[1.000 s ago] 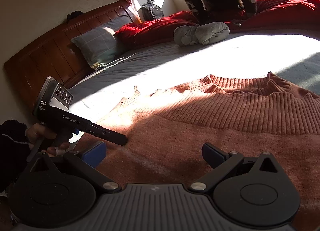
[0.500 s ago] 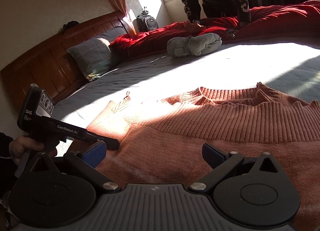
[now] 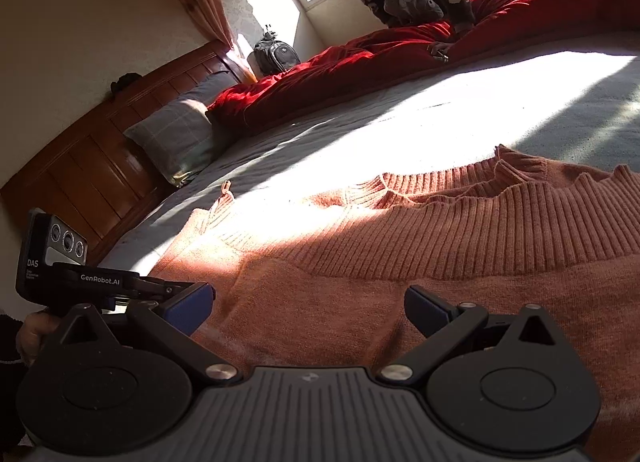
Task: Fold clothes
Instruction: 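Lift the gripped side edge upward with the left tool, then fold the side edge over the sweater's middle and open the left tool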
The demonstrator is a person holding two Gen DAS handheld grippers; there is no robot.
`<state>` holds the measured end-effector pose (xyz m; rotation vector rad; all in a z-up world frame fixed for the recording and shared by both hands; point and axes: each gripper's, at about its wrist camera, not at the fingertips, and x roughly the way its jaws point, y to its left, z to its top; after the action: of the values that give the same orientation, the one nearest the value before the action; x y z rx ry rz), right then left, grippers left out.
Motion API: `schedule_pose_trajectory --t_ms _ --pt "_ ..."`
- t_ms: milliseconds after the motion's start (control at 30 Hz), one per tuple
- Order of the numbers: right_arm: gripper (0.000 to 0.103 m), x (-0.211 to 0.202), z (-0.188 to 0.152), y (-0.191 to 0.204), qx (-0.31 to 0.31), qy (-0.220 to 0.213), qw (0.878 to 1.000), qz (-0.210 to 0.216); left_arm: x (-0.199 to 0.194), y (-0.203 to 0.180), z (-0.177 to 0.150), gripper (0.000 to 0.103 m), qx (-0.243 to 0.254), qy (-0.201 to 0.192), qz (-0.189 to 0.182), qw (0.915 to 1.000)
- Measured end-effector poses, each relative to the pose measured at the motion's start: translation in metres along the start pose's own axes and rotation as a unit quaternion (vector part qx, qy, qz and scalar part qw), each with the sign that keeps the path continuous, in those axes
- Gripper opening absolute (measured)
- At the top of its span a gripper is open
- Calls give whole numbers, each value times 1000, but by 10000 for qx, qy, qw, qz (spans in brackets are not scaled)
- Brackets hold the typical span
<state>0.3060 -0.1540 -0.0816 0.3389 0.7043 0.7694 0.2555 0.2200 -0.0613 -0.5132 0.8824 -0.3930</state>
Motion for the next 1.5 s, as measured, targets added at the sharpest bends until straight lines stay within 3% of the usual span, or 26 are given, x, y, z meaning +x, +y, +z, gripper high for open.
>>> schedule_pose_trajectory --t_ms 233,333,567,667,800,967,1100,1333,1500 --pt "103 12 -3 -7 292 246 9989 283 -1 -8 2 22 -41 1 -6 10000" --pt "103 23 -7 -11 375 316 9987 134 -1 -10 2 22 -63 11 -70 10000" --pt "103 28 -3 -12 415 41 9990 -166 -3 -23 4 22 -49 14 -72 10000" --pt "103 20 -1 -11 441 177 9986 -236 -4 -31 5 22 20 20 -98 9999" --pt "103 9 2 -2 261 552 9968 -507 -5 -40 5 22 81 31 -22 10000" --pt "103 -6 0 3 -82 527 9957 -761 -5 -49 7 22 106 30 46 9999" --pt "103 -15 -1 -5 -29 698 9952 -687 -5 -56 9 22 103 69 14 9999" --pt "103 -36 -15 5 -919 903 9850 -1146 -6 -75 11 22 139 71 9 9999" --pt "103 -49 -19 -1 -953 917 9851 -1096 -3 -98 13 22 169 174 51 9997"
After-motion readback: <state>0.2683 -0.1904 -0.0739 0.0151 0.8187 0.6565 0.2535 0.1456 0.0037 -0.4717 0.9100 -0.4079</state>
